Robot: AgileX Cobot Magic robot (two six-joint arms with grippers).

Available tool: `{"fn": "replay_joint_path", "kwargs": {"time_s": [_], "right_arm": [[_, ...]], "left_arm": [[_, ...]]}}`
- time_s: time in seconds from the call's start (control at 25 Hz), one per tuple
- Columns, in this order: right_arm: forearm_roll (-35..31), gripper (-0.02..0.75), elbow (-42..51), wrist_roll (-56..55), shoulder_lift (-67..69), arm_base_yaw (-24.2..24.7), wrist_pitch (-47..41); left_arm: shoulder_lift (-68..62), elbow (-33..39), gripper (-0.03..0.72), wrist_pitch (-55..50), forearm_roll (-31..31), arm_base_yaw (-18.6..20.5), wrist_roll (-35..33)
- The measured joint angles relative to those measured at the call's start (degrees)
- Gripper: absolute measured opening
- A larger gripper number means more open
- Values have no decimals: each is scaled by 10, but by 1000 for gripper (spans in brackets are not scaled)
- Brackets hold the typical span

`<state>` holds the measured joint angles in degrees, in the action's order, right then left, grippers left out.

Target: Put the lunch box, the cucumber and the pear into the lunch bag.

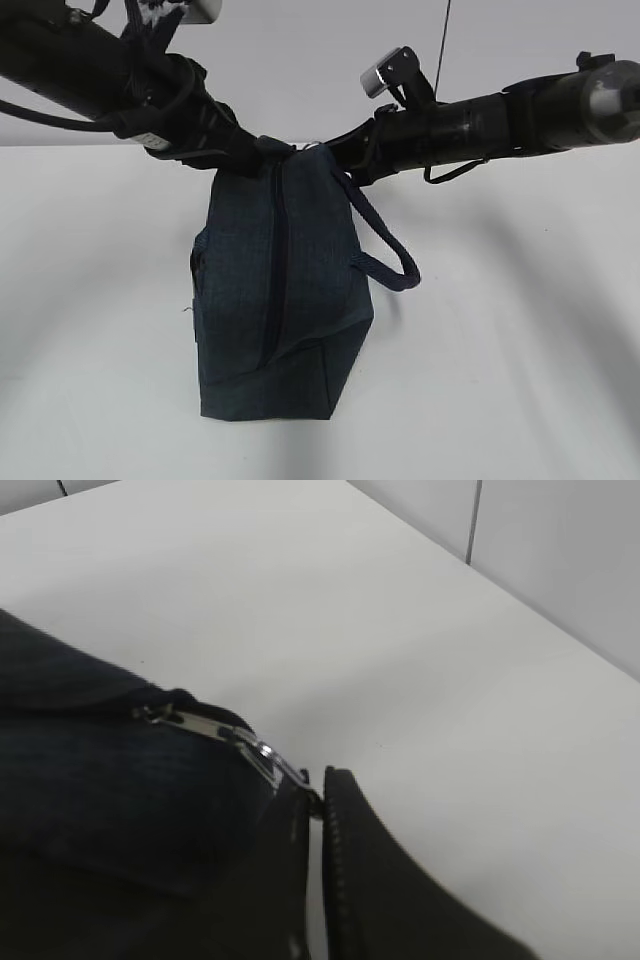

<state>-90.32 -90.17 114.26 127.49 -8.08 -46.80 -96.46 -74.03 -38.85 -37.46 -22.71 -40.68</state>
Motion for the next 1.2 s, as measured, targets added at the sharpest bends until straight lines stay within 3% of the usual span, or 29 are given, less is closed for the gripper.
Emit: {"fn": "replay_joint_path", "kwargs": {"time_s": [0.2, 0.44, 1.2], "right_arm": [[-22, 2, 0, 14, 0, 16, -13], [-25, 2, 0, 21, 0, 31, -22], [-3, 2, 0, 24, 1, 47, -32]], "left_arm": [[0, 0, 27, -1, -16, 0, -47], [0, 0, 27, -16, -87, 0, -128], [0, 0, 27, -74, -157, 5, -214]]}}
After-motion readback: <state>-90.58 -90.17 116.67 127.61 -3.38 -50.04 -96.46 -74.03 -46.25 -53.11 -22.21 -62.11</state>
